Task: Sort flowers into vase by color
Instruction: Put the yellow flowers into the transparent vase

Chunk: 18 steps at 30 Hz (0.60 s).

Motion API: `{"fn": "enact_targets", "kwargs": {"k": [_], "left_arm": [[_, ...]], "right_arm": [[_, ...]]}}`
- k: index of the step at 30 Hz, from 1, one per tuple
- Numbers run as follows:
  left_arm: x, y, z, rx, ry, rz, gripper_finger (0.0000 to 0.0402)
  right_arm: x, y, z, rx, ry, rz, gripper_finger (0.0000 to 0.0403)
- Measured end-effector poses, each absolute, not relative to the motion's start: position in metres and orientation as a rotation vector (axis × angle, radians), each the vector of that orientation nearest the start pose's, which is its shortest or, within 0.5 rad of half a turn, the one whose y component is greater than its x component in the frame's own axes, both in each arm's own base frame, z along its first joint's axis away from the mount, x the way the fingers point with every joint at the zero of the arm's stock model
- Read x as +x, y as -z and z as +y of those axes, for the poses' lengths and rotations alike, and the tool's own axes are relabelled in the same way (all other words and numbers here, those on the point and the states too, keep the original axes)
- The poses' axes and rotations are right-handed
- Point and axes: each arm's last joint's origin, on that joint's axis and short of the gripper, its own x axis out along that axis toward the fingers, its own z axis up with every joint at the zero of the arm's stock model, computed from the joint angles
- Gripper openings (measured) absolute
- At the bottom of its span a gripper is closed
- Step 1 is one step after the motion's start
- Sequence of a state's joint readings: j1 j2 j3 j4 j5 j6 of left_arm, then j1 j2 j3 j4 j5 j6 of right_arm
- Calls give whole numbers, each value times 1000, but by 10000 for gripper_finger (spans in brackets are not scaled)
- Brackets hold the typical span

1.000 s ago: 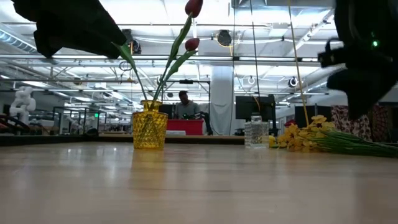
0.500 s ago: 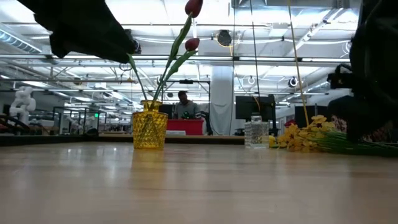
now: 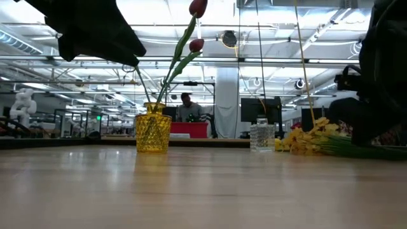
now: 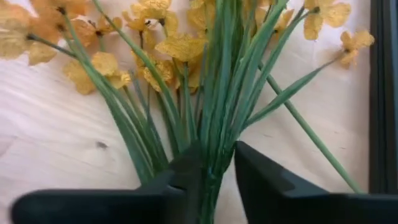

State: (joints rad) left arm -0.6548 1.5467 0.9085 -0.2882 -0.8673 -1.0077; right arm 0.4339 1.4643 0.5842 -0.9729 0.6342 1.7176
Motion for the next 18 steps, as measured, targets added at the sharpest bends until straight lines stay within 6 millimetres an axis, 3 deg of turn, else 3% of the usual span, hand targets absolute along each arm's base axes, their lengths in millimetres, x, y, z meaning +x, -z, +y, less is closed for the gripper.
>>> {"fn": "enact_targets", "kwargs": {"k": [7, 18], "left_arm": [[250, -201, -164, -328, -490, 486, 144], [250, -201, -164, -327, -490, 486, 144]], "right_arm": [[161, -128, 55, 413, 1256, 850, 6], [163, -132, 58, 396, 1240, 842, 1]]}}
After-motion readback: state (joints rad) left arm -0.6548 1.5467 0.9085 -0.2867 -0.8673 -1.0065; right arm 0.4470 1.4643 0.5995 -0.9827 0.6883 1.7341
